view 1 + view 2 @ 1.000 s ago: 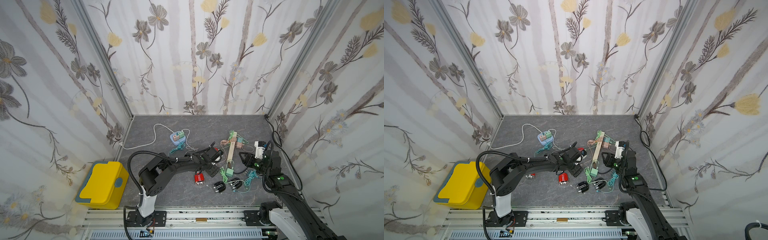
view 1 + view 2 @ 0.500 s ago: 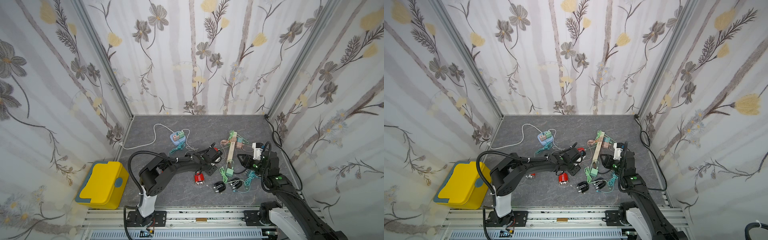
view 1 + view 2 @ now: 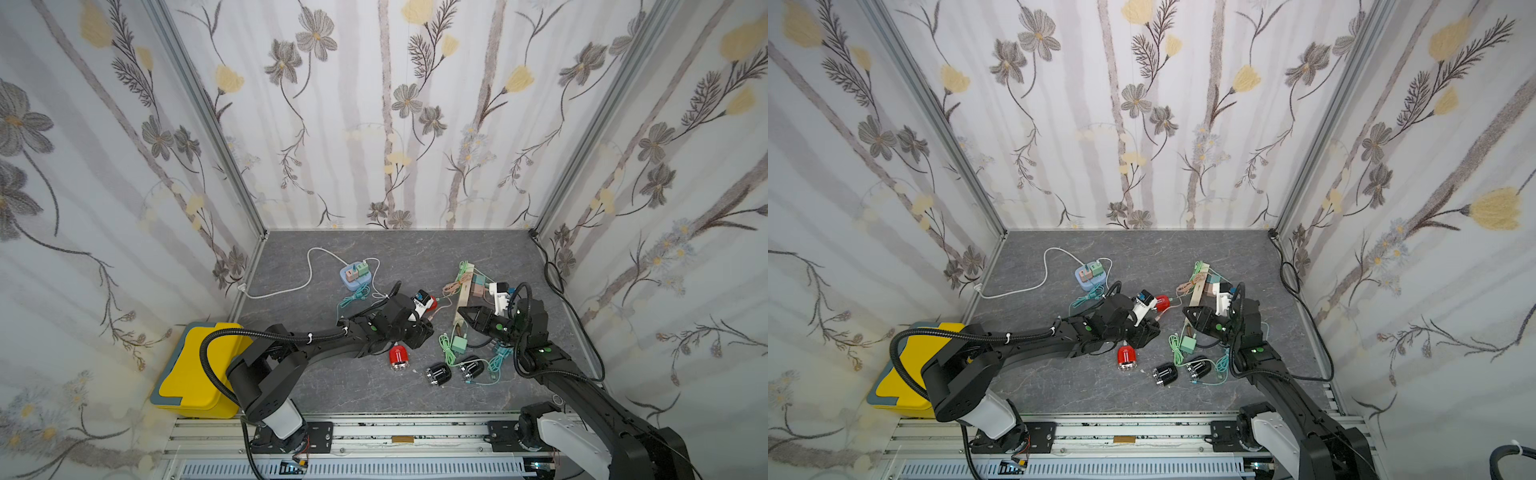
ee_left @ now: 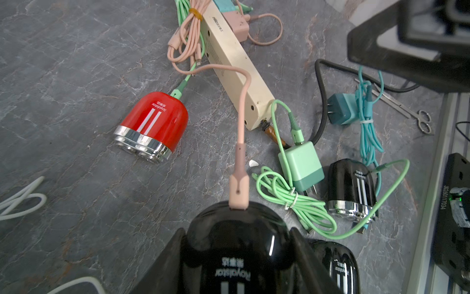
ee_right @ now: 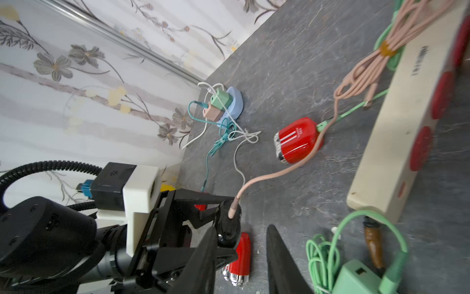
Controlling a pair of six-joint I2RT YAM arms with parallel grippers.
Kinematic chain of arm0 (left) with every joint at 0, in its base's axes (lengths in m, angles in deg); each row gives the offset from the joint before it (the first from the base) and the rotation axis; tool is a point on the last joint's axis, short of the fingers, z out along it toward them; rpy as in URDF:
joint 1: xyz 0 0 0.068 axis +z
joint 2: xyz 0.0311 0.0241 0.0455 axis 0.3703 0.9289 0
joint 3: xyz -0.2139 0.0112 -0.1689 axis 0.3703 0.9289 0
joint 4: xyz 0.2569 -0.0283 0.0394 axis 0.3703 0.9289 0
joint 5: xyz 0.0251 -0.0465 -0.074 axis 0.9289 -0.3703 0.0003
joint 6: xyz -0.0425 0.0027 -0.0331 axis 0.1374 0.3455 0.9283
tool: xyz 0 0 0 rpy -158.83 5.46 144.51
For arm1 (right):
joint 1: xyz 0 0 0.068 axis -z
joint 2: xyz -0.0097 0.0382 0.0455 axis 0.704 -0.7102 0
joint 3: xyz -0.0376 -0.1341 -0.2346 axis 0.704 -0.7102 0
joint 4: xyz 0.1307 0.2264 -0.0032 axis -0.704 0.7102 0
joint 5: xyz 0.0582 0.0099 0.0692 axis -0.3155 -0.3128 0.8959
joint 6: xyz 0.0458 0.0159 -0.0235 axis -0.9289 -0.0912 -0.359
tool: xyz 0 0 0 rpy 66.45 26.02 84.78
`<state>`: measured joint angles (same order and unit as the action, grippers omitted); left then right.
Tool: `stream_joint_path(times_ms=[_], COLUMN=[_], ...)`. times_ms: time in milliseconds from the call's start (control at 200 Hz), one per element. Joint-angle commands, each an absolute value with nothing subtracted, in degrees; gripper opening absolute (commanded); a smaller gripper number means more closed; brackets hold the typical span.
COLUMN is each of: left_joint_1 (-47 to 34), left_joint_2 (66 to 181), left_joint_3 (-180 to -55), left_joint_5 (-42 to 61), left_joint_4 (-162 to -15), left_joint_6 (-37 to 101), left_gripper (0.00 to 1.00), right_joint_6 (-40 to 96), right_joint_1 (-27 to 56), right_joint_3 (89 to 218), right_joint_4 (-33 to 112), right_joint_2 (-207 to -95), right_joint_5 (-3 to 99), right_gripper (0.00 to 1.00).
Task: Unplug the electric shaver
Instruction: Pick up the electric shaver from the center of the board, then remove the charging cable from the electric shaver.
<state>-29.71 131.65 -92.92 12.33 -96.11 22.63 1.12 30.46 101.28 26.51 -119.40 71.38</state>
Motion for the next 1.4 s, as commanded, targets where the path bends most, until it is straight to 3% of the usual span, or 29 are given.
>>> stream_joint_path(times_ms=[0, 290, 829, 1214, 1394], left_joint_1=[-29.8, -32.6, -34.8, -36.0, -37.3], left_joint_2=[131.0, 132.6, 132.9, 132.1, 131.2], left_joint_3=[-89.9, -89.5, -90.3, -88.0, -86.3], left_joint_5=[10.0, 13.8, 17.6, 21.2, 22.6], left_joint_4=[-110.8, -114.2, -114.5, -114.0, -112.3], left_joint_6=[25.1, 25.3, 24.7, 24.7, 23.5], left_gripper=[0.43, 0.41, 0.4, 0.39, 0.39], right_joint_6=[-0.4, -2.0, -2.6, -3.1, -10.2], right_joint_1=[27.7, 23.1, 21.6, 22.8, 26.8], right_joint_3=[103.2, 103.8, 104.8, 106.3, 103.2], right_joint_4=[23.5, 21.5, 19.6, 21.8, 12.7], right_joint_2=[-122.4, -127.6, -131.2, -129.4, -128.9], right_joint_5=[72.8, 70.7, 70.5, 66.3, 73.3], right_gripper=[0.32, 0.29, 0.21, 0.06, 0.05])
